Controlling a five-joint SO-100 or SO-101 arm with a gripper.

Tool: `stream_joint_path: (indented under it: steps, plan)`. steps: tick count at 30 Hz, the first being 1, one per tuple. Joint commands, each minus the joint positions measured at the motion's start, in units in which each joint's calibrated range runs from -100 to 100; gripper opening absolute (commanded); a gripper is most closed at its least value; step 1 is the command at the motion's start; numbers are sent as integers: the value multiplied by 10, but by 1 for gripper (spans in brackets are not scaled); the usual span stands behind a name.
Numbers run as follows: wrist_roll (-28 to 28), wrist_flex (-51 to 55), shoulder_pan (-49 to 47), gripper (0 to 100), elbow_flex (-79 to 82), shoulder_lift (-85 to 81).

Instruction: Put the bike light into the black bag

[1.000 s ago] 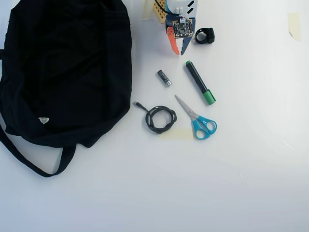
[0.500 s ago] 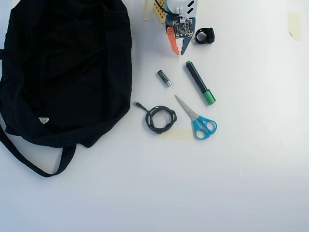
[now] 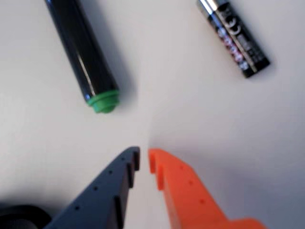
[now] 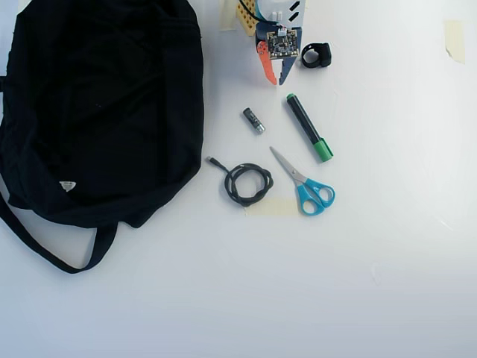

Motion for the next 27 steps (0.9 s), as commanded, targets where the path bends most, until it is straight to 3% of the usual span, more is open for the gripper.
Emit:
stream_joint_path:
  steps: [1, 11, 19, 27]
  plan:
    - [2, -5, -5, 2, -46, 2]
    - [-3, -217, -8, 2, -255, 221]
    - [-4, -463, -10, 2, -441, 427]
    - [2, -511, -3, 2, -779, 703]
